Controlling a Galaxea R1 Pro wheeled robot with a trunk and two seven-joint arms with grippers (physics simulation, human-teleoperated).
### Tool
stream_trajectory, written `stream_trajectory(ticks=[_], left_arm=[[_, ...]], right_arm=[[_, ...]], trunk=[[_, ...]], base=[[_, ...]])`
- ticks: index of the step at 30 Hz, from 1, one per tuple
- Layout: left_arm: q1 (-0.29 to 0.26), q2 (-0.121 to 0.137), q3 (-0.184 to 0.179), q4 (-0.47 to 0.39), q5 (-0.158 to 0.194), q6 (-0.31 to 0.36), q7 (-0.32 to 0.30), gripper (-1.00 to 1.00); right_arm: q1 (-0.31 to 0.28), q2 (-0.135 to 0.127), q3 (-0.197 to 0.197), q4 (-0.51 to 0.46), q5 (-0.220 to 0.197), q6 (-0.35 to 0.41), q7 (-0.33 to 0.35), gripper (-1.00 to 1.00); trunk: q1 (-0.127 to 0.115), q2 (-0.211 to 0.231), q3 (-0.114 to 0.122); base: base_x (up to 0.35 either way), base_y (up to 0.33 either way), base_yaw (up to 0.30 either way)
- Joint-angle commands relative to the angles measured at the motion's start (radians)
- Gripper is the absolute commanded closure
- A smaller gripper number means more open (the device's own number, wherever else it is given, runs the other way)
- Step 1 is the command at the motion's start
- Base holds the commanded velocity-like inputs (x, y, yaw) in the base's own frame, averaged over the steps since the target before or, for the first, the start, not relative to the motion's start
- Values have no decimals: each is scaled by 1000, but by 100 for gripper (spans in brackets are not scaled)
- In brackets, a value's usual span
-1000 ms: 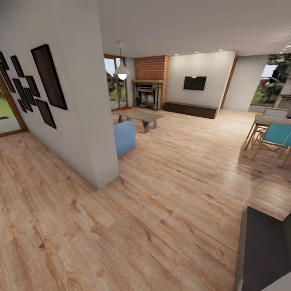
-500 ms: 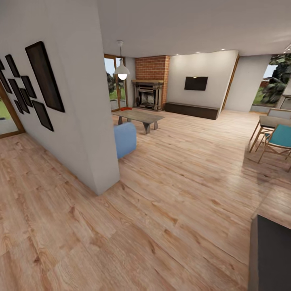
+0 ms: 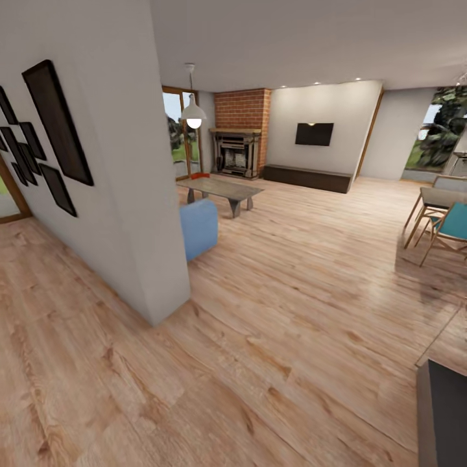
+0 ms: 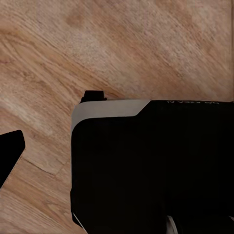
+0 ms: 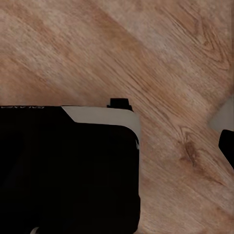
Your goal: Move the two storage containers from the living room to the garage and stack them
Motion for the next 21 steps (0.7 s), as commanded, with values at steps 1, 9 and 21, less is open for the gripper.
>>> stream_trajectory(ticks=[1,9,21], left_arm=[[0,0,-2,-1,5,1,3,-100],[0,-1,-2,-1,4,1,3,-100],[0,-1,-2,-1,4,1,3,-100]], right_arm=[[-1,1,-7,2,9,-4,-4,-100],[-1,1,-8,3,9,-4,-4,-100],[-1,1,-8,2,9,-4,-3,-100]], trunk=[[1,-1,-1],[1,-1,3],[1,-1,10]], base=[[332,7,-215],[332,2,-247],[332,0,-260]])
